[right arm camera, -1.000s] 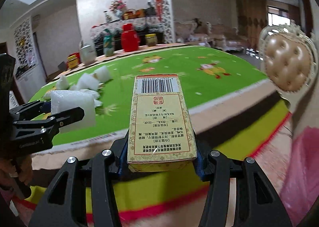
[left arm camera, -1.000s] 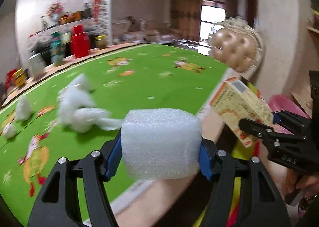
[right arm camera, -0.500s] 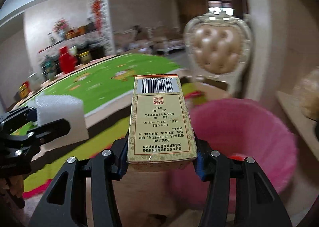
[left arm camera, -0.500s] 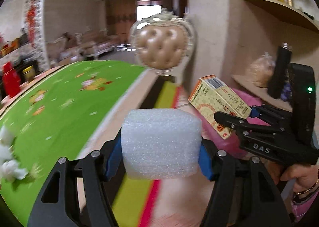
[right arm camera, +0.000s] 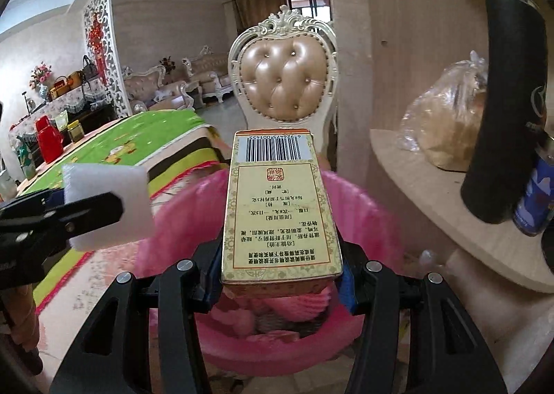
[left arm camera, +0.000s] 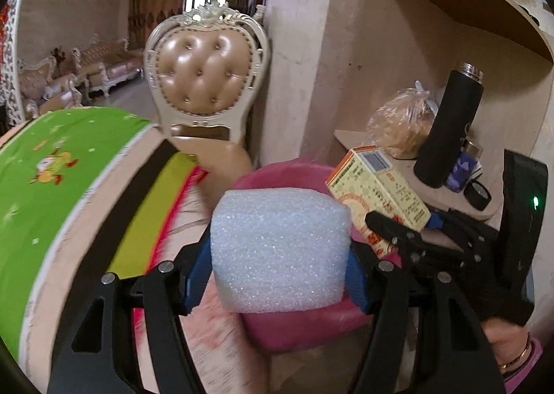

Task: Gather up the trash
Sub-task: 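Carry foam block and printed box to the pink bin and release both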

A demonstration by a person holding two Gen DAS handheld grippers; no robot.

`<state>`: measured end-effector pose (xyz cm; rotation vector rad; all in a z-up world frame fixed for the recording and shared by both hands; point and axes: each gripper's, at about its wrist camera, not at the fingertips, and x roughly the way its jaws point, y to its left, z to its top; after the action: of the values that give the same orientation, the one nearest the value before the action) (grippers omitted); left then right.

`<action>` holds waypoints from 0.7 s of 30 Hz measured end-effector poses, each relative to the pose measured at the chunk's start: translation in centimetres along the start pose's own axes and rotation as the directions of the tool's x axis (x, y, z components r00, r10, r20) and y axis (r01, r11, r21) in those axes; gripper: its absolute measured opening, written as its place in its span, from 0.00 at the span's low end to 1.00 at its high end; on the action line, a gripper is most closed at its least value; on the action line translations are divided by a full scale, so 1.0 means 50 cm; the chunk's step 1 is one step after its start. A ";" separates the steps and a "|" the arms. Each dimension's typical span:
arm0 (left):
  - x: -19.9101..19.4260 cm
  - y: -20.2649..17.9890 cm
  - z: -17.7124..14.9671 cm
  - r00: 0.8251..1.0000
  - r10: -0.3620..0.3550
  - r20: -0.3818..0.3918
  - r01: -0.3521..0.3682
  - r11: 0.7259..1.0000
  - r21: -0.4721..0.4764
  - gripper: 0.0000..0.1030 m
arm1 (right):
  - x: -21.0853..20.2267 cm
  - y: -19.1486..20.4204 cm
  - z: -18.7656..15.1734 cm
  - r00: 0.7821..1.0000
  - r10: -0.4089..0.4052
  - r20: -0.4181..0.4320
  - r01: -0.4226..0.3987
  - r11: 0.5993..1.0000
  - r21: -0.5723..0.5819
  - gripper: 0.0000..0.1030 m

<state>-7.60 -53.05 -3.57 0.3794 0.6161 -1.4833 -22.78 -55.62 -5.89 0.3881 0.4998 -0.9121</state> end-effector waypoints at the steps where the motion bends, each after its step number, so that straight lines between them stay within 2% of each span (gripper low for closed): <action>1: 0.013 -0.004 0.006 1.000 -0.011 0.000 0.011 1.000 -0.005 0.62 | 0.002 -0.003 -0.001 1.000 -0.001 0.000 0.001 1.000 0.003 0.49; 4: 0.042 -0.011 0.016 1.000 -0.025 -0.005 0.025 0.999 -0.021 0.63 | 0.010 -0.019 0.003 1.000 0.002 -0.003 -0.002 1.000 0.012 0.50; 6: 0.057 -0.009 0.017 1.000 -0.025 -0.005 0.024 0.999 -0.030 0.71 | 0.017 -0.024 0.006 1.000 0.007 -0.002 -0.007 1.000 0.009 0.52; 8: 0.063 -0.004 0.015 1.000 -0.025 0.002 0.025 0.999 -0.039 0.89 | 0.029 -0.027 0.009 1.000 0.005 -0.008 -0.005 1.000 0.003 0.61; 9: 0.063 0.001 0.010 1.000 -0.006 0.007 0.006 0.999 -0.041 0.91 | 0.028 -0.028 0.008 1.000 -0.001 -0.007 0.001 1.000 0.007 0.68; 15: 0.014 0.052 -0.016 0.993 0.113 0.028 -0.112 0.993 -0.034 0.95 | 0.025 -0.027 0.000 1.000 0.011 -0.012 -0.011 1.000 0.024 0.68; 21: -0.059 0.096 -0.043 0.978 0.202 0.046 -0.201 0.979 -0.035 0.95 | 0.002 0.010 0.000 1.000 0.024 -0.011 -0.024 1.000 0.006 0.75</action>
<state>-3.11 -49.08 -4.15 0.3696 0.5435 -1.2846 -22.31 -55.43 -5.90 0.4042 0.5013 -0.8889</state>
